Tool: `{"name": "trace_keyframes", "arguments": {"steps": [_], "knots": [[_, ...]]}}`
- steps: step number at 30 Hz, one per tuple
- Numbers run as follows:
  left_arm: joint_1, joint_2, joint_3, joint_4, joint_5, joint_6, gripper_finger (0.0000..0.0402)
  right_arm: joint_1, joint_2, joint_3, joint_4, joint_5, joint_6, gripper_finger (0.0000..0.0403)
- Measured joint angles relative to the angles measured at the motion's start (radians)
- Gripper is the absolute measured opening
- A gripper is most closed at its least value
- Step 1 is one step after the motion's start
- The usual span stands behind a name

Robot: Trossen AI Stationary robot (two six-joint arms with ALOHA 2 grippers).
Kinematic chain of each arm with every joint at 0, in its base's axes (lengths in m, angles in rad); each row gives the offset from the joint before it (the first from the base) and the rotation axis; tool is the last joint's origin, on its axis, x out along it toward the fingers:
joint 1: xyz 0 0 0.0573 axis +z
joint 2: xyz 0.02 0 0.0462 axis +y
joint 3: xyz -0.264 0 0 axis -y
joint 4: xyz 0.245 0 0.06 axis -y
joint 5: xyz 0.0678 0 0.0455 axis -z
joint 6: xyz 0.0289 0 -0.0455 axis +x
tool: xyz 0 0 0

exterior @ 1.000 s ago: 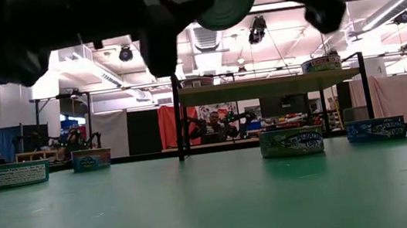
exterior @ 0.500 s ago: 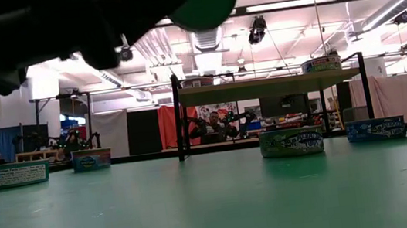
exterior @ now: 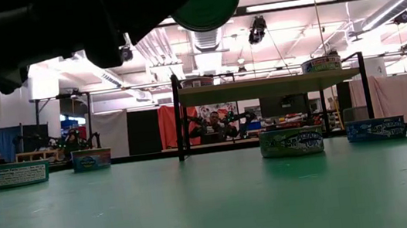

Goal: Stack canned seafood by type on shelf
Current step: Put the green/blue tuna can on the shelf

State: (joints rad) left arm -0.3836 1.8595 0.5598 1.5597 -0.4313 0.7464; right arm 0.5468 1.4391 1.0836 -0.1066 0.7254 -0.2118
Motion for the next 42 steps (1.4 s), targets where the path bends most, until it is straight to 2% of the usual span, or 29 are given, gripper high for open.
{"name": "trace_keyframes", "arguments": {"steps": [6,10,14,20,25,31,37,42], "knots": [[0.000,0.000,0.012,0.001,0.003,0.000,0.0132,-0.006,0.063,0.069,-0.061,0.035,0.003,0.0290],[0.000,0.001,0.027,-0.013,0.004,0.003,0.0132,-0.014,0.093,0.094,-0.081,0.035,-0.004,0.0270],[0.000,0.001,0.030,-0.035,0.004,0.000,0.0133,-0.014,0.098,0.102,-0.086,0.035,-0.015,0.0226],[0.000,0.002,0.029,-0.033,-0.004,-0.005,0.0186,-0.014,0.084,0.099,-0.114,0.030,-0.008,0.0137],[0.000,0.002,0.029,-0.034,-0.027,-0.005,0.0197,-0.015,0.083,0.101,-0.137,0.031,-0.014,0.0138],[-0.002,0.002,0.012,-0.058,-0.182,-0.040,0.0200,-0.029,0.045,0.134,-0.297,0.049,0.037,0.0138],[-0.002,0.002,-0.008,-0.059,-0.183,-0.114,0.0200,-0.082,-0.001,0.184,-0.535,0.106,0.095,0.0138],[-0.002,0.002,-0.010,-0.065,-0.184,-0.137,0.0201,-0.169,-0.020,0.203,-0.575,0.113,-0.011,0.0138]]}}
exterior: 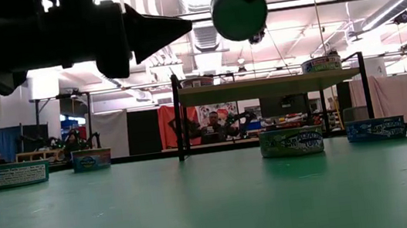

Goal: Stack canned seafood by type on shelf
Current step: Put the green/blue tuna can on the shelf

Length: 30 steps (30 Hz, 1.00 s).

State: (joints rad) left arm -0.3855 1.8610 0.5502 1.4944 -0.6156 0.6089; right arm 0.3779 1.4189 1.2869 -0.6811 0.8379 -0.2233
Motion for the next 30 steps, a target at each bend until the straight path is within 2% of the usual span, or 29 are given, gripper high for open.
{"name": "trace_keyframes", "arguments": {"steps": [6,10,21,26,30], "knots": [[-0.005,0.000,-0.003,-0.001,-0.083,-0.001,0.0201,-0.139,-0.004,0.000,0.000,-0.013,-0.196,0.0138],[-0.020,0.000,-0.004,-0.001,-0.184,0.022,0.0201,-0.243,-0.004,-0.001,0.015,-0.116,-0.284,0.0138],[-0.046,0.000,-0.010,-0.001,-0.199,0.058,0.0201,-0.490,-0.004,-0.002,0.087,-0.265,-0.419,0.0138],[-0.045,0.000,-0.018,0.000,-0.251,0.058,0.0201,-0.548,-0.004,-0.002,0.089,-0.296,-0.434,0.0138],[-0.045,0.000,-0.023,0.000,-0.252,0.055,0.0201,-0.566,-0.004,-0.002,0.089,-0.298,-0.457,0.0138]]}}
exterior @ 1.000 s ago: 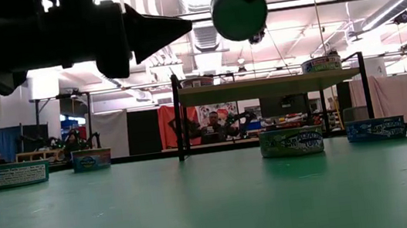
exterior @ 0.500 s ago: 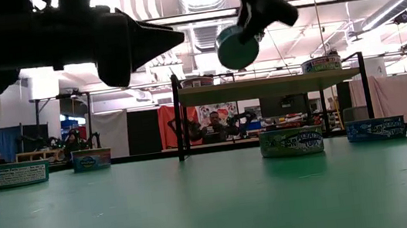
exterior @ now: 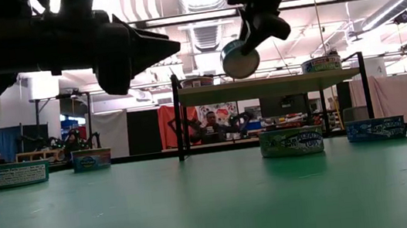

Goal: Stack canned seafood by type on shelf
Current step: Put the green/blue tuna can on the shelf

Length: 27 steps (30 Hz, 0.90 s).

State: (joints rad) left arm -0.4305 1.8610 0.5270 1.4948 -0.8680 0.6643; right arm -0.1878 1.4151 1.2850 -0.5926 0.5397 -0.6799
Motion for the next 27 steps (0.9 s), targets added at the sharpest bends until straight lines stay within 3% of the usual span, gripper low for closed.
{"name": "trace_keyframes", "arguments": {"steps": [27], "knots": [[0.000,0.000,0.000,-0.001,0.002,-0.011,0.0201,-0.023,0.001,-0.061,0.063,-0.020,0.007,0.0138]]}}
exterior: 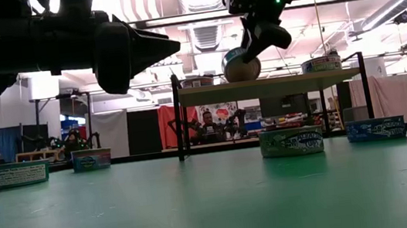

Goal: Stack canned seafood by type on shelf
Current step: Put the green/blue tuna can on the shelf

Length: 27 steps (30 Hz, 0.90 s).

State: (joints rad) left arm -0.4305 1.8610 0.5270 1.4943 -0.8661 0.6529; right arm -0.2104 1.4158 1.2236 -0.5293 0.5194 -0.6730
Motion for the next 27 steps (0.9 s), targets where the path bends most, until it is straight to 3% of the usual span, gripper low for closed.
{"name": "trace_keyframes", "arguments": {"steps": [11,20,27], "knots": [[0.000,0.000,0.000,0.000,0.000,0.000,0.0201,0.000,0.000,0.000,-0.002,-0.001,0.020,0.0163],[0.000,0.000,0.000,-0.001,0.000,0.000,0.0201,0.000,0.000,-0.001,-0.006,-0.005,0.034,0.0158],[0.000,0.000,0.000,-0.006,0.000,0.000,0.0201,0.000,0.000,-0.001,-0.007,-0.005,0.063,0.0196]]}}
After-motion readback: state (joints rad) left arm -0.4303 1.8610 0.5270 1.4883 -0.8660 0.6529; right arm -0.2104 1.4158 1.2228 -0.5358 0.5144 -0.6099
